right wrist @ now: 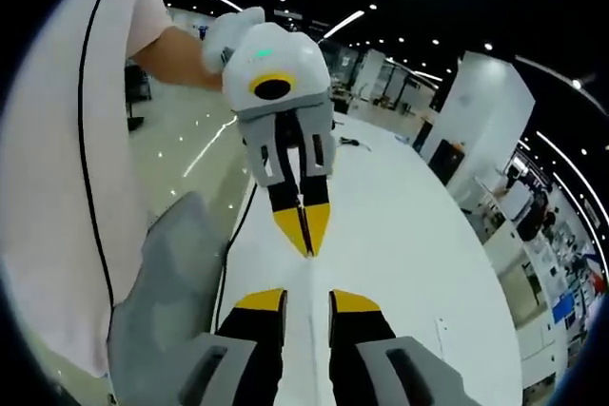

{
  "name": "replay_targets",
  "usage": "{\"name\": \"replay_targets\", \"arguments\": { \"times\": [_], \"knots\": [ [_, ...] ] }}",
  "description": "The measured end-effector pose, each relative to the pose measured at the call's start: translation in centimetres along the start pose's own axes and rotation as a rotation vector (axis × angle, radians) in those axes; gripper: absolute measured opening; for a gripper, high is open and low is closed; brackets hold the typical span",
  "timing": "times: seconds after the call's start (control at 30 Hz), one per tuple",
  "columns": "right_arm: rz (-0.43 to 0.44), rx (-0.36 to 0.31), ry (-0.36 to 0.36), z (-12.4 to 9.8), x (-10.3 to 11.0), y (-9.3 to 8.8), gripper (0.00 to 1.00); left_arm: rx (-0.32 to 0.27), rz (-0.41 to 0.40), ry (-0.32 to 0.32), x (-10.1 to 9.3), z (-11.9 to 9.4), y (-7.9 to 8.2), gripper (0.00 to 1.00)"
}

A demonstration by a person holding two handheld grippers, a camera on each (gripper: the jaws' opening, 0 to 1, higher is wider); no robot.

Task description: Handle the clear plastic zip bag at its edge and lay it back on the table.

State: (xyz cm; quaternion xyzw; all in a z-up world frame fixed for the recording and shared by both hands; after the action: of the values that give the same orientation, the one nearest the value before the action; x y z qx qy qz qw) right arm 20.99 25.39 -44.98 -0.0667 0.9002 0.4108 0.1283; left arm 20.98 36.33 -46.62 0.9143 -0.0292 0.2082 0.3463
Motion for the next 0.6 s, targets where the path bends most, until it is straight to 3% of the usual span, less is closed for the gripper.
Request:
{"name": "replay_targets", "arguments": {
  "times": [0.6],
  "knots": [
    [-0.023, -0.007, -0.011, 2.1, 0.5, 1.2, 0.04, -0.012, -0.007, 0.004, -0.5, 0.0, 0.3, 0.0]
  ]
}}
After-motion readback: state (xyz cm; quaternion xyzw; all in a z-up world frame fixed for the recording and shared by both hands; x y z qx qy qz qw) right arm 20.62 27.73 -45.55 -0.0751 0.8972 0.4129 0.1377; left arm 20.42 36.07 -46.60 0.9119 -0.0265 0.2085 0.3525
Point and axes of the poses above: the point that each gripper's makers call its tool centre point, and the gripper's own axes: z roughly forward along the fingers, x roughly to its left, y roughly out of its top, the point moved 6 cm from there along -z, roughly backward along the fingers, and after that the axes turned 2 degrees about -y, right-handed, at the moved point
